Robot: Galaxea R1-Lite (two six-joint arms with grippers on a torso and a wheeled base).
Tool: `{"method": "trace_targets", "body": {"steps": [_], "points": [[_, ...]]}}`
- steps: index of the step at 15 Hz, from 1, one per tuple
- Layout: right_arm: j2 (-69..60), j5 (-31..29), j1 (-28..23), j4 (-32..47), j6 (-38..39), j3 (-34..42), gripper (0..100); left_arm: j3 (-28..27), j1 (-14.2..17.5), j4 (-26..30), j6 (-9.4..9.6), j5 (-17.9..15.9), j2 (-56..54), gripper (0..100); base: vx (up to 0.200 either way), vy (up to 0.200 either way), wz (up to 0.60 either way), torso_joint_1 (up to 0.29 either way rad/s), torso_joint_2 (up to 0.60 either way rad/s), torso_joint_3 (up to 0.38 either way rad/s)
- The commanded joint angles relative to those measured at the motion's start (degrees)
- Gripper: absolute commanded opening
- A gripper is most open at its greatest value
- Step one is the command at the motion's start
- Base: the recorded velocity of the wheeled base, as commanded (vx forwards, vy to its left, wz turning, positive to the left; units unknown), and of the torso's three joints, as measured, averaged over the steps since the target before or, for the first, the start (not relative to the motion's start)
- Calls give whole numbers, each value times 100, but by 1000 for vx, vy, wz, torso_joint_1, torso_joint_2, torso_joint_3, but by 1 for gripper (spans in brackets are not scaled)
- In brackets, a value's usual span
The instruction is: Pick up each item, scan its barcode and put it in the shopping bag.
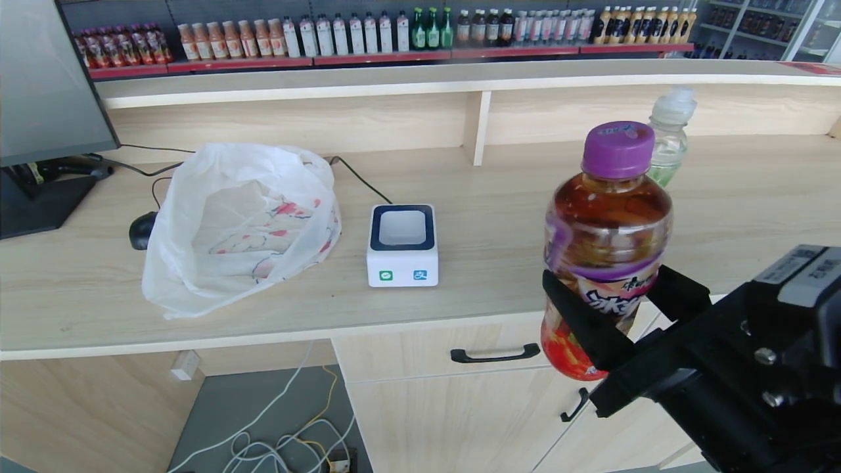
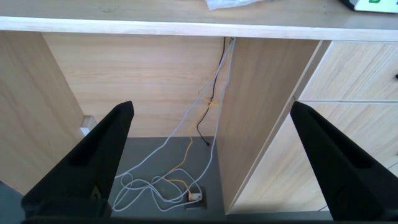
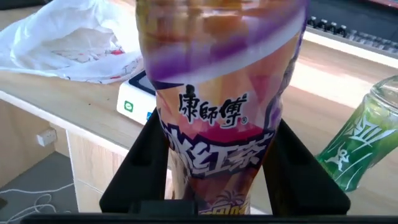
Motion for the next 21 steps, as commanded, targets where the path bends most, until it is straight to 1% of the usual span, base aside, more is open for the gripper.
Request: {"method": "trace_targets", "body": {"steps": [1,2,4,6,8,13,14,15,18,21], "points": [[357,13,317,-265,-374,-65,0,0,4,-1,2,2,-2,100,0,0,0,0,0,0],[489,13,440,-432,-620,-21,0,0,4,-1,2,2,-2,100,0,0,0,0,0,0],[542,13,748,-432,-884,49,0,0,4,-1,2,-6,-2,100,0,0,0,0,0,0],[542,21,853,-432,-1473,67,0,0,4,-1,2,2,-2,100,0,0,0,0,0,0],[550,21,1038,-432,-1675,84,0,0,4,-1,2,-6,-2,100,0,0,0,0,0,0],[542,21,1425,-432,-2967,234,0,0,4,-1,2,2,-2,100,0,0,0,0,0,0],[542,21,1433,-432,-3002,234,0,0,4,-1,2,2,-2,100,0,0,0,0,0,0],[542,21,1627,-432,-3398,234,0,0,4,-1,2,2,-2,100,0,0,0,0,0,0],[498,65,1671,-432,-4030,304,0,0,4,-1,2,-6,-2,100,0,0,0,0,0,0],[436,355,1671,-432,-4610,304,0,0,4,-1,2,2,-2,100,0,0,0,0,0,0]]}}
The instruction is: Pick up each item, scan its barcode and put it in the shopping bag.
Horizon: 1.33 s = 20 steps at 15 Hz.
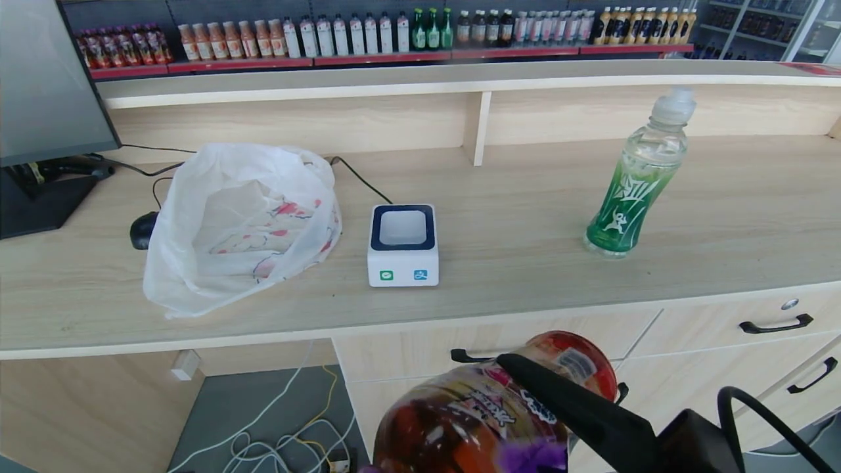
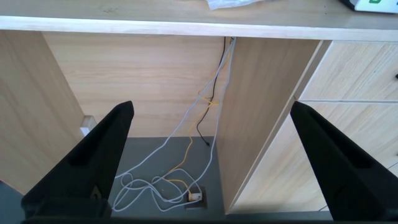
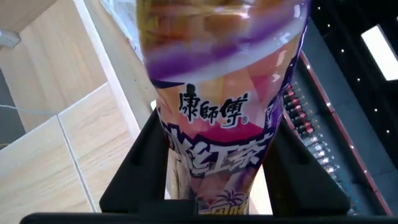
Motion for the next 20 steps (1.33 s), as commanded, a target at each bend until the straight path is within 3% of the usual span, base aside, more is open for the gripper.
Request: {"method": "trace_targets", "body": {"steps": [1,9,20], "points": [[-82,89,5,-8,-380,-7,0,0,4,-1,2,-6,-2,100,0,0,0,0,0,0],[-152,713,-3,-8,-1689,-139,0,0,4,-1,2,2,-2,100,0,0,0,0,0,0],[-152,977,-3,-8,-2287,-218,0,0,4,-1,2,2,-2,100,0,0,0,0,0,0]]}}
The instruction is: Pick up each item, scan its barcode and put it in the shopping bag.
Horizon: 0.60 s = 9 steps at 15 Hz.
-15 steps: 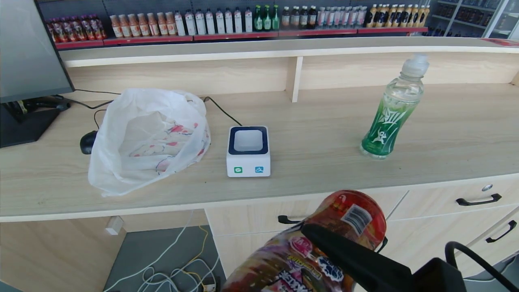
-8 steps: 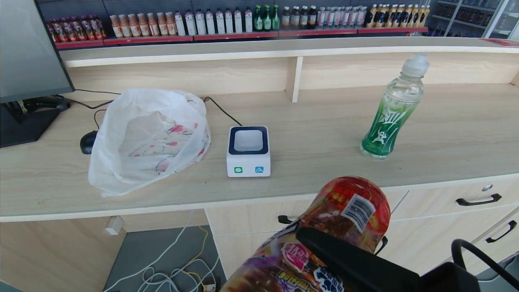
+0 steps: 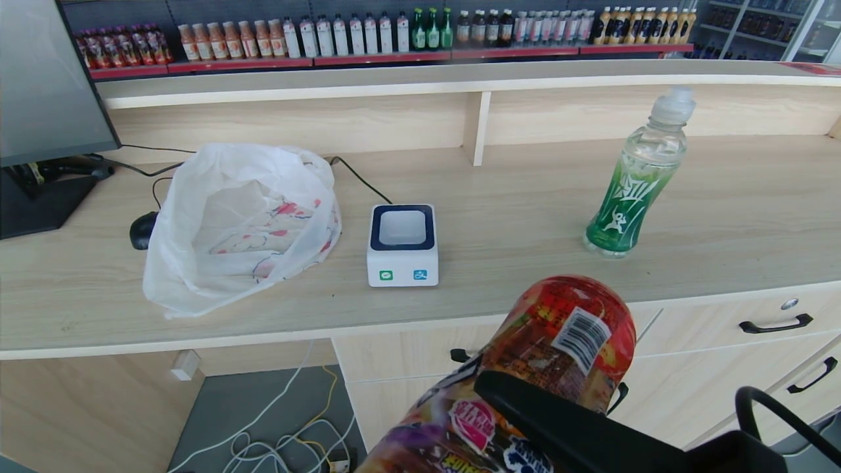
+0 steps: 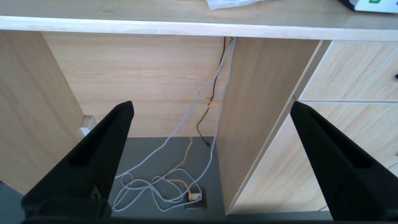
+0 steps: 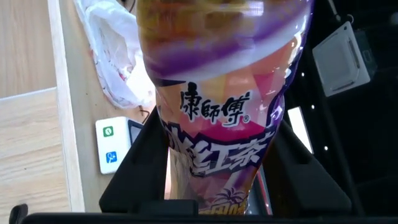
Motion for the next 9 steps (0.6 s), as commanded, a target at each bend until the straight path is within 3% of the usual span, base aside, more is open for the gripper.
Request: {"method": "trace_targets", "body": {"steps": [1,9], "points": [[-2,0,3,-3,-5,-12,0,0,4,1,2,-9,-2,100,0,0,0,0,0,0],[24,0,20,-3,83,-65,0,0,4,1,2,0,-2,100,0,0,0,0,0,0]]}}
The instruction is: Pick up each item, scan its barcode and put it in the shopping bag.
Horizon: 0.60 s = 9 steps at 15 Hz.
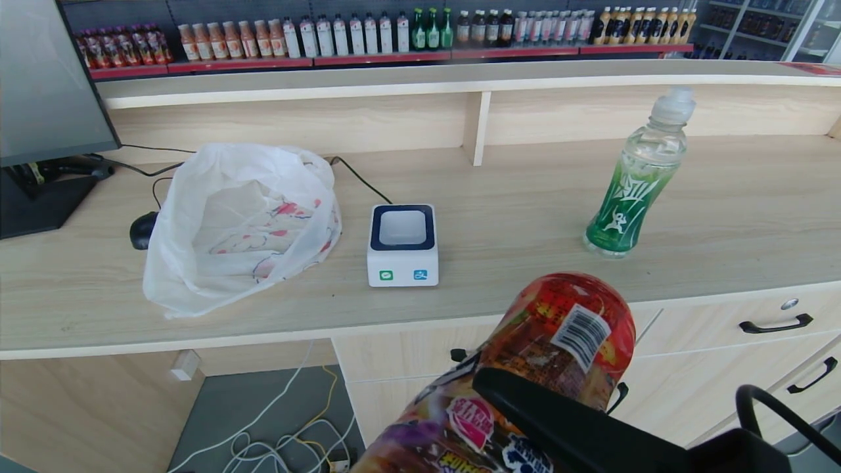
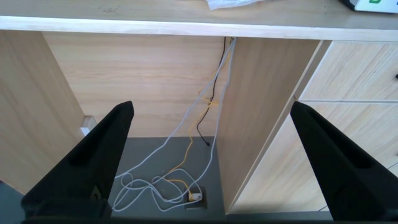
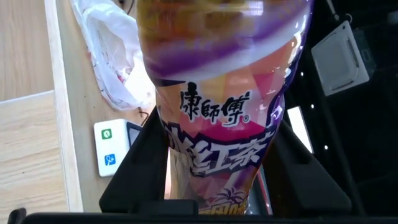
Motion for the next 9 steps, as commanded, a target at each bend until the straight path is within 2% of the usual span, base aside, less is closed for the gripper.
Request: {"method": "trace_targets", "body": {"steps": [1,9], "points": [[32,-1,4,-8,259,-8,0,0,2,-1,2,-9,-2,100,0,0,0,0,0,0],[67,-53,-4,-8,2623,1,0,0,2,-1,2,-9,-2,100,0,0,0,0,0,0]]}}
